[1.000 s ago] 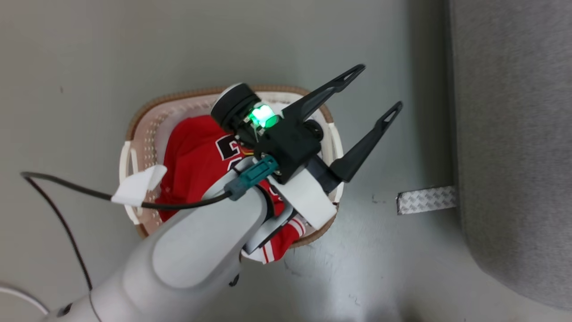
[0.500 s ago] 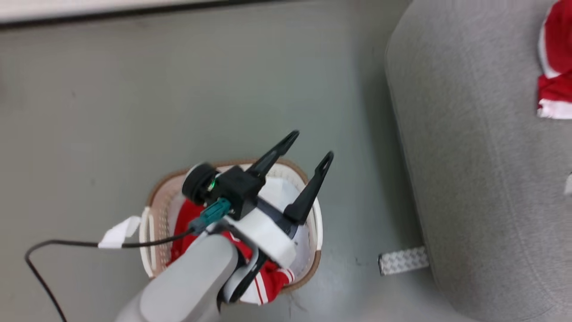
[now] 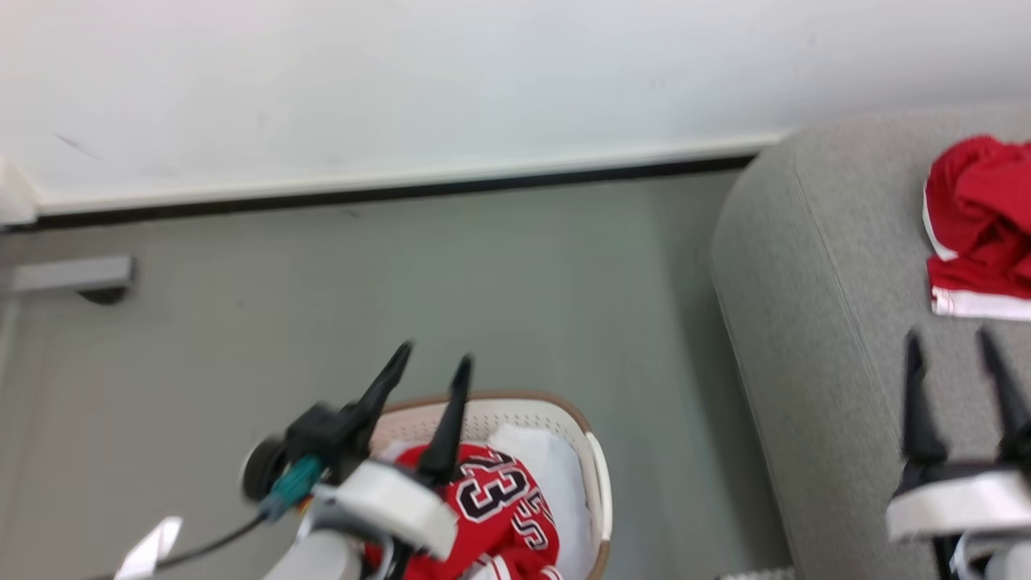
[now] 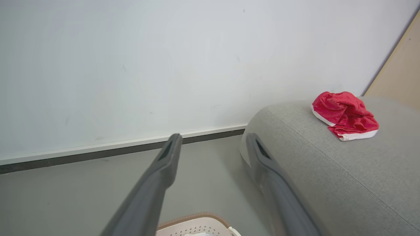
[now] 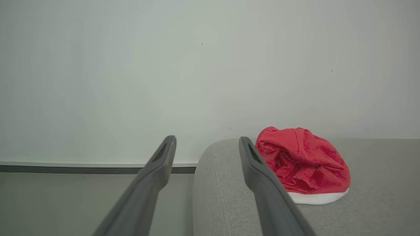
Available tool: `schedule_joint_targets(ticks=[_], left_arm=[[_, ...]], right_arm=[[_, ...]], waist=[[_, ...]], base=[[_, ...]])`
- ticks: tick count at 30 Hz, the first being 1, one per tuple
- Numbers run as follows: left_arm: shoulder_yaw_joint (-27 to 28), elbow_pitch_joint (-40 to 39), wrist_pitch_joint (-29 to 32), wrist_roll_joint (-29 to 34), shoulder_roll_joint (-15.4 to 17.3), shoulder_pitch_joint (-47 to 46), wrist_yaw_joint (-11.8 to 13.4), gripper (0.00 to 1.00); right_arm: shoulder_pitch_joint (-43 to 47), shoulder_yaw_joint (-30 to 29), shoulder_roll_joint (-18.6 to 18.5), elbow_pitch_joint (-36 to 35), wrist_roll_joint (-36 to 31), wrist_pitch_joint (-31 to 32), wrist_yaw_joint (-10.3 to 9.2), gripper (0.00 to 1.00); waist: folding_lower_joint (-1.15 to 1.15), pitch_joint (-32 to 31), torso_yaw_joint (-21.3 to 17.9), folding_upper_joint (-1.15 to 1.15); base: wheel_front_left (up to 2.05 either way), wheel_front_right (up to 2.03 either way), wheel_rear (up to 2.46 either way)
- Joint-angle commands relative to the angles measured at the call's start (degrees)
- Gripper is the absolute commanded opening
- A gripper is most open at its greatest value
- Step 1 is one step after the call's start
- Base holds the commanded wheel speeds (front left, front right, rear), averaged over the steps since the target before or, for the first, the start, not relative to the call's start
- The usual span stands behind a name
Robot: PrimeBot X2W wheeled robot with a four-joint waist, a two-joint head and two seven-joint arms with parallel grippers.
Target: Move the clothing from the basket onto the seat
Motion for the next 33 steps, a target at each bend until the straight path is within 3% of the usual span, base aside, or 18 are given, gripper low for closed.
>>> schedule_joint_targets(ticks=[1,9,15,33], left_arm=[[1.4,-0.3,0.0,1.1,-0.3,2.4,0.3,1.00],[11.7,-0.7,0.0,4.9,-2.6,14.1,-0.2,1.00],[17.2,-0.7,0.0,7.8,-5.4,18.2,-2.3,1.00],[23.9,1.4,0.0,14.3,-9.7,18.3,-8.4,1.00]], right_arm=[[2.3,0.7,0.3,0.2,0.5,0.0,-0.14,1.00],[9.7,3.4,1.9,2.1,0.5,0.0,-0.14,1.00],[11.5,4.7,2.3,3.0,1.4,0.0,-0.14,1.00],[9.3,5.3,2.4,1.7,0.2,0.0,-0.14,1.00]], waist=[[0.02,-2.7,1.9,0.00],[0.02,-7.3,3.1,0.00],[0.02,-8.9,3.7,0.00],[0.02,-6.3,3.1,0.00]], base=[[0.00,0.00,0.00],[0.00,0.00,0.00],[0.00,0.00,0.00],[0.00,0.00,0.00]])
